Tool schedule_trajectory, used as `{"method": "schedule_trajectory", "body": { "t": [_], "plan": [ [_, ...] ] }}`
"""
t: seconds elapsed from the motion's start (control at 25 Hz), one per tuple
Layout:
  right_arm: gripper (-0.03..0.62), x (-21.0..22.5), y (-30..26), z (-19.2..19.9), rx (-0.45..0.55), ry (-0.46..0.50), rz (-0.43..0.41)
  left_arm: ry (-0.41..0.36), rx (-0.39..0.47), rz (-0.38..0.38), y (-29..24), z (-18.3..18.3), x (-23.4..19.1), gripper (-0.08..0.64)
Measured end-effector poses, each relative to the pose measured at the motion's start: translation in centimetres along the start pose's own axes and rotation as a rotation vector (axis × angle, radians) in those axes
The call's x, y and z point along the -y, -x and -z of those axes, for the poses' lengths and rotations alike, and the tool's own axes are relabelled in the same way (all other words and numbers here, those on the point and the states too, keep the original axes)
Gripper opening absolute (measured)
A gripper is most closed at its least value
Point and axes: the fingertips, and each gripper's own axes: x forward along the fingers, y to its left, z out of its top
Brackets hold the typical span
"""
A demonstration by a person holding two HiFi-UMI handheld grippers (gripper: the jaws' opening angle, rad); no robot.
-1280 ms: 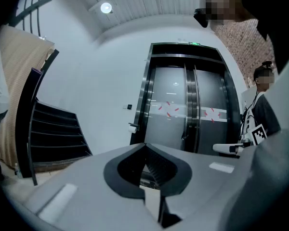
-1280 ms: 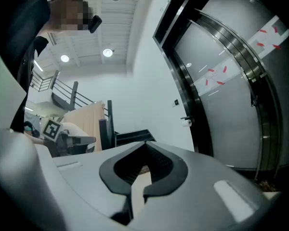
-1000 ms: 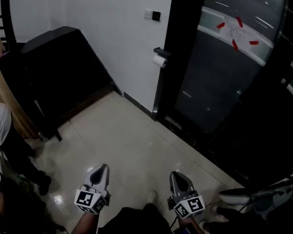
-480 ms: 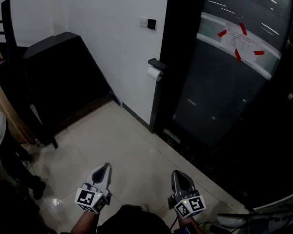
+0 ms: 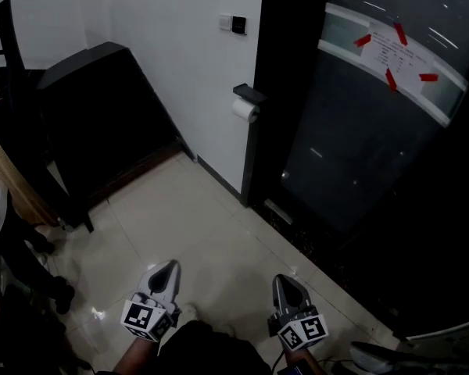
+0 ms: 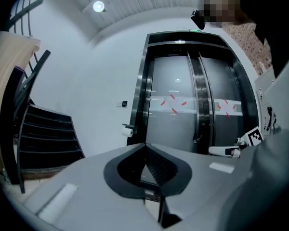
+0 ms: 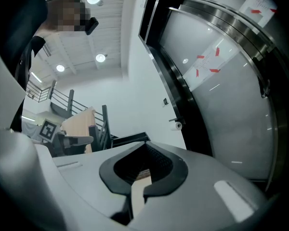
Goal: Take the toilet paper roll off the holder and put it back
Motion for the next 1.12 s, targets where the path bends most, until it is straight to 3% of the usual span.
{"method": "schedule_trajectory", "body": {
  "t": [0.56,1.12],
  "plan": [
    [0.013,5.6,-7.1,-0.8,0.003,0.007,0.09,0.043,-0.029,0.063,-10.2,0.9,-4.0,0.002],
    [0.013,7.7,-20.2,-3.1,0.02,0.048,0.11,0.029,0.013,0.076,-20.3,-1.2,-13.9,0.002]
  ]
}}
